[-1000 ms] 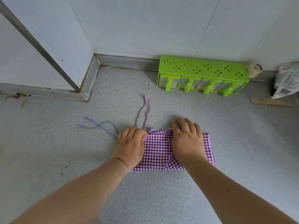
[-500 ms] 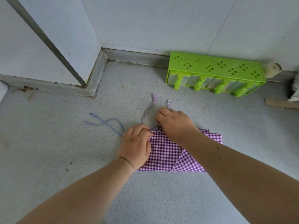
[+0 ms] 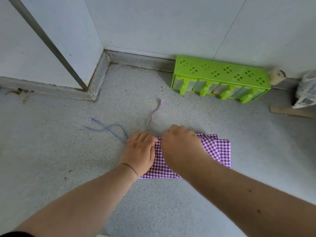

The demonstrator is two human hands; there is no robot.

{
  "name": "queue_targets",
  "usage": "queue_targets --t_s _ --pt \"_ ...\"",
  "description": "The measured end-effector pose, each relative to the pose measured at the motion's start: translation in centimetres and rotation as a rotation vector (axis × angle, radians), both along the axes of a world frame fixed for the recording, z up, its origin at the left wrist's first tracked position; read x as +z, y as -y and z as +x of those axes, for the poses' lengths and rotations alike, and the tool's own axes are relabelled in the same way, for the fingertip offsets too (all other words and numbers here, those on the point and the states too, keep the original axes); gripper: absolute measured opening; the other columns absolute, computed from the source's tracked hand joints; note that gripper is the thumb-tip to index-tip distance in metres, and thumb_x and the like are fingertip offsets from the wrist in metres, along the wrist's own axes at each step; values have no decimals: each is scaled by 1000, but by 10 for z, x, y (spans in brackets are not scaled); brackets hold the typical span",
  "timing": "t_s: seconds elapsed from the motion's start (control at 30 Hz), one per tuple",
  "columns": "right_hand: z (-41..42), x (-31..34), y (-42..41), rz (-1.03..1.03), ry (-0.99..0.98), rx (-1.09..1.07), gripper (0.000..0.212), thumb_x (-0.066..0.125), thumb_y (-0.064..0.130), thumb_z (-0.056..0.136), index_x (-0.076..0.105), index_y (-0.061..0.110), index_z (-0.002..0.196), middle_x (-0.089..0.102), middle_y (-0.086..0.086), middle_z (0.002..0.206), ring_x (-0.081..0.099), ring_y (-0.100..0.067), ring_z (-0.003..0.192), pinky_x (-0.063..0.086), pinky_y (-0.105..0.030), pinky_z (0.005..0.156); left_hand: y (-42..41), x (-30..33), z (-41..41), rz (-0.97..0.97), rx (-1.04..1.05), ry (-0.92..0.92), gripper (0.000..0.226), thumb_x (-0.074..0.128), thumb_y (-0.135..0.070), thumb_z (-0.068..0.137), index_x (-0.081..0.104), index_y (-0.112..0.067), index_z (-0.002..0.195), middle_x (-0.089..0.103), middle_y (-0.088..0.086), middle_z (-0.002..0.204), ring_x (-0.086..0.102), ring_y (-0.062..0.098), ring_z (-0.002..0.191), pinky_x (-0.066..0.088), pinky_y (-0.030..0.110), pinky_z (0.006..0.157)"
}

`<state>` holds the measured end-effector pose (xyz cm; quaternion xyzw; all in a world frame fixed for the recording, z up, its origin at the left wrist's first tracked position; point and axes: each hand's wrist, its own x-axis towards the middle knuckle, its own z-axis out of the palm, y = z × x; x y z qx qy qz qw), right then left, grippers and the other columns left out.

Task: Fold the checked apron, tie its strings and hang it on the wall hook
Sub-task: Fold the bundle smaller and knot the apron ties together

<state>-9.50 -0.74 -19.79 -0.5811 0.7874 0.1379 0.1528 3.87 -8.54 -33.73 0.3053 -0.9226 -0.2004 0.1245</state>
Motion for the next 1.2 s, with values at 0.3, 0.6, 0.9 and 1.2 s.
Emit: queue_targets --t_s 0.3,0.6,0.9,1.2 --pt "60 -57 -25 298 -175 98 52 46 26 105 39 -8 144 50 -21 116 54 -29 102 40 -37 78 2 6 -3 68 -16 -14 27 38 -23 98 65 -19 100 65 -4 100 57 19 96 50 39 91" --pt "49 -42 -25 175 -187 193 17 45 15 104 59 5 100 55 -12 88 53 -22 76 44 -34 66 10 26 12 87 44 -106 28 42 -27 95 69 -20 96 64 -5 106 53 16 105 42 34 100" --pt "-5 14 -24 2 335 -154 30 44 39 104 59 20 87 58 1 76 59 -19 76 41 -30 67 4 75 36 888 404 -49 41 43 -32 110 67 -20 78 69 1 79 60 16 72 47 32 72" --pt "-30 52 -52 -135 943 -653 36 56 29 98 69 -5 98 77 -17 94 74 -33 91 58 -46 93 -5 103 -2 1676 544 -490 52 32 -43 112 68 -12 135 74 12 130 69 31 121 54 45 101"
